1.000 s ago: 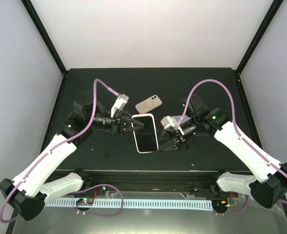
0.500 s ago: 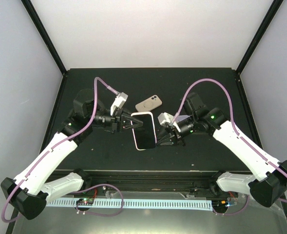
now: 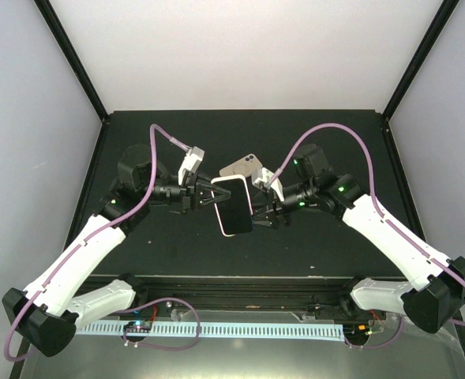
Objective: Take the phone out of the phone case
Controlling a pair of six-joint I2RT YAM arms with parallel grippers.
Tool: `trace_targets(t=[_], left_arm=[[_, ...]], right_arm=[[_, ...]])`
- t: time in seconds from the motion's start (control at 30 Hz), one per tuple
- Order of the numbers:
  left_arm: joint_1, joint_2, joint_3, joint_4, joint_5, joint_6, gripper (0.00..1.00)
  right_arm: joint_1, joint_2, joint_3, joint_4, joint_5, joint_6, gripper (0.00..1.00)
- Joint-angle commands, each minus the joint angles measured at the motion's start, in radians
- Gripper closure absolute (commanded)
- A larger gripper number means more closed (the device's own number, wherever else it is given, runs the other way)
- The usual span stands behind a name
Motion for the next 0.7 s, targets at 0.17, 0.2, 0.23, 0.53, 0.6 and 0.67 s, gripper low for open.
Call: trace_targets(t=[0.17,0.2,0.23,0.53,0.6,0.67], left_arm=[[-0.038,0.039,-0.035,-0.131,0.015,0.095,0.98],[-0.039,0.048,-0.037,-0.131,0.005,0.098,0.98],[-0.038,0.056,-0.039,-0.130,-0.007,0.102,0.98],[0.006,0.138,0.012,-0.028,-0.340,0.016,0.93],[0.030,0.150,0.035,-0.009,-0.416,0.002,0.68],[0.046,0.152,0.068,-0.028,-0.512,0.008,0.44]], right_arm=[[-0.006,0.018,0.114,0.270,-0.112,0.210,0.38],[-0.005,0.017,0.118,0.273,-0.118,0.219,0.38],[-0.005,0.017,0.121,0.275,-0.123,0.230,0.39],[-0.009,-0.021,0.018,0.309,-0.154,0.362,0.99],[-0.013,-0.027,-0.023,0.312,-0.131,0.410,0.99],[-0.028,-0.036,-0.069,0.333,-0.086,0.477,0.99]])
